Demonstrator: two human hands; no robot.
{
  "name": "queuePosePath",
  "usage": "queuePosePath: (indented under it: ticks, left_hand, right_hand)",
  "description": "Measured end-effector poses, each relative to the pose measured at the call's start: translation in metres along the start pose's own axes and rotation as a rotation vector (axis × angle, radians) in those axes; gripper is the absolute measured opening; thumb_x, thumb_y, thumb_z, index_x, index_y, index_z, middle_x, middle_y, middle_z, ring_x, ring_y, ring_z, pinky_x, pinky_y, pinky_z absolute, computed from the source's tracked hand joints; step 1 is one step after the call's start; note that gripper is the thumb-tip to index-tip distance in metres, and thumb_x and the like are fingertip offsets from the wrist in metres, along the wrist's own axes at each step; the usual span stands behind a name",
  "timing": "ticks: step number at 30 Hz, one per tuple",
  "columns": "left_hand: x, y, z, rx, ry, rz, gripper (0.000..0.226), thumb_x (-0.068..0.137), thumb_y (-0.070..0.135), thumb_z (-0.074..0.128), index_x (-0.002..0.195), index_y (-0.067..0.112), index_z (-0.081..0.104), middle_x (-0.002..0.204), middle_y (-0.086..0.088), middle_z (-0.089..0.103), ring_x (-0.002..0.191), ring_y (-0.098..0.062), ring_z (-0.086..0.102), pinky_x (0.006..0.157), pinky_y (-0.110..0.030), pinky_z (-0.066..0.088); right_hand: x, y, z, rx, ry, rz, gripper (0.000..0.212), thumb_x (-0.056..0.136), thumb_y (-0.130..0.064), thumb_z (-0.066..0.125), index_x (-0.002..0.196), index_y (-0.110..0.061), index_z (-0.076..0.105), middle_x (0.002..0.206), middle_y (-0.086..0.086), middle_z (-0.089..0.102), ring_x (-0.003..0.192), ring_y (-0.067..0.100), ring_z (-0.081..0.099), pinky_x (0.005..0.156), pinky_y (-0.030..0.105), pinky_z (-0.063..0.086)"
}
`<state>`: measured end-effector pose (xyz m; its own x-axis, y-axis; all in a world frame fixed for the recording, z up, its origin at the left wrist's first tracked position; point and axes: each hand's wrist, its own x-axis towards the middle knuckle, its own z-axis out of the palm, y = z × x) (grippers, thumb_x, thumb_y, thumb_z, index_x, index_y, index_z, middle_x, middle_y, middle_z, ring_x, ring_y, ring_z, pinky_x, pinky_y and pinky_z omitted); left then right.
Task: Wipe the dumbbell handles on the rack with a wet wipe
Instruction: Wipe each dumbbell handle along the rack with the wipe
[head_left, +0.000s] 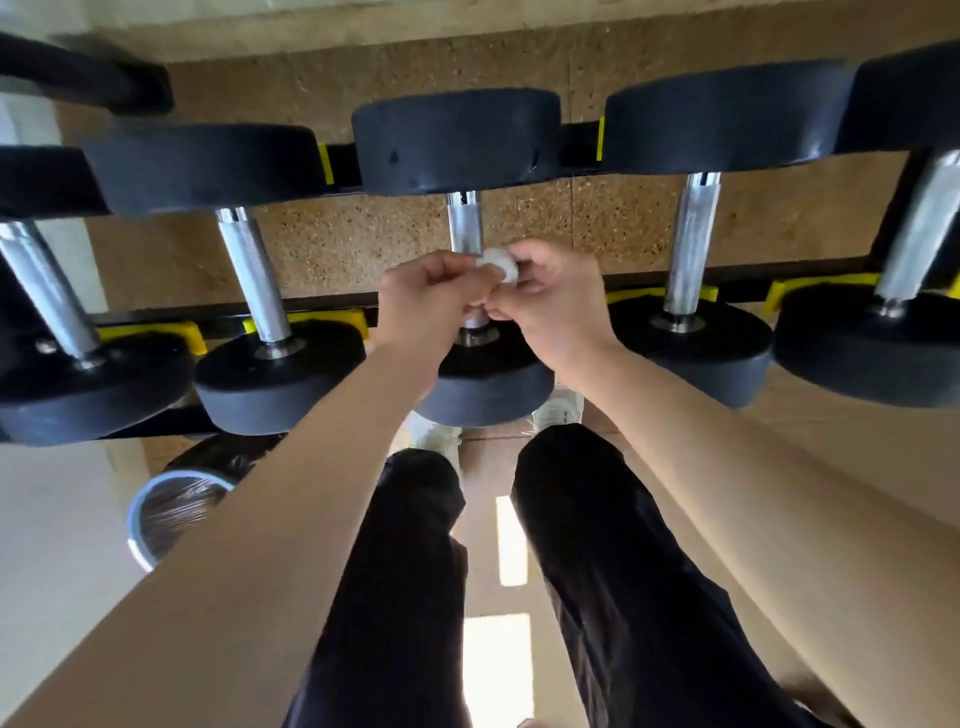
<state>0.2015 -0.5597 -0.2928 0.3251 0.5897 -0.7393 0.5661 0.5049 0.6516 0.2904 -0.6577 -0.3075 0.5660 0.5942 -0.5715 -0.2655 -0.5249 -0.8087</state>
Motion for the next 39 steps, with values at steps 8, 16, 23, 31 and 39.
queuePosePath:
  ticks: [8, 16, 23, 31, 39]
  left_hand:
    - [-0.002, -0.052, -0.026, 0.598, 0.117, 0.183, 0.020, 0.088, 0.022, 0.069, 0.106, 0.024, 0.076, 0.096, 0.009, 0.074, 0.091, -0.010, 0.067, 0.081, -0.025, 0.053]
    - [-0.007, -0.065, -0.045, 0.642, 0.061, 0.317, 0.017, 0.089, 0.025, 0.070, 0.105, 0.020, 0.077, 0.098, 0.010, 0.075, 0.092, -0.007, 0.066, 0.078, -0.012, 0.045]
    - [-0.001, -0.063, -0.055, 0.505, -0.015, 0.263, 0.016, 0.088, 0.016, 0.071, 0.102, 0.022, 0.075, 0.092, 0.015, 0.072, 0.087, 0.005, 0.065, 0.084, -0.008, 0.048]
    - [0.000, -0.049, -0.060, 0.306, -0.181, 0.361, 0.045, 0.093, -0.002, 0.058, 0.129, 0.026, 0.062, 0.119, 0.015, 0.063, 0.100, 0.000, 0.065, 0.089, -0.009, 0.047]
    - [0.016, -0.046, -0.067, 0.425, -0.310, 0.328, 0.026, 0.083, 0.011, 0.080, 0.105, 0.023, 0.073, 0.089, 0.002, 0.076, 0.079, -0.004, 0.072, 0.084, -0.031, 0.060]
  right_hand:
    - [0.043, 0.022, 0.017, -0.198, 0.251, 0.005, 0.011, 0.091, -0.012, 0.070, 0.096, -0.011, 0.079, 0.075, -0.006, 0.068, 0.069, 0.013, 0.064, 0.064, 0.028, 0.054]
    - [0.013, 0.024, -0.004, -0.527, 0.058, 0.107, 0.021, 0.087, -0.019, 0.075, 0.067, -0.015, 0.070, 0.061, -0.007, 0.054, 0.056, 0.004, 0.044, 0.047, 0.011, 0.030]
    - [0.029, 0.001, 0.039, -0.310, 0.316, 0.015, 0.012, 0.086, -0.015, 0.075, 0.076, -0.009, 0.071, 0.067, -0.004, 0.066, 0.061, 0.010, 0.061, 0.059, 0.028, 0.053]
    - [-0.009, 0.015, 0.007, -0.596, -0.160, 0.027, 0.025, 0.092, -0.009, 0.063, 0.109, -0.020, 0.077, 0.098, 0.003, 0.072, 0.086, 0.012, 0.063, 0.079, 0.026, 0.048]
    - [-0.007, 0.006, 0.017, -0.432, -0.099, -0.013, 0.030, 0.078, 0.002, 0.073, 0.104, -0.012, 0.068, 0.090, 0.002, 0.072, 0.082, 0.014, 0.071, 0.079, 0.034, 0.060]
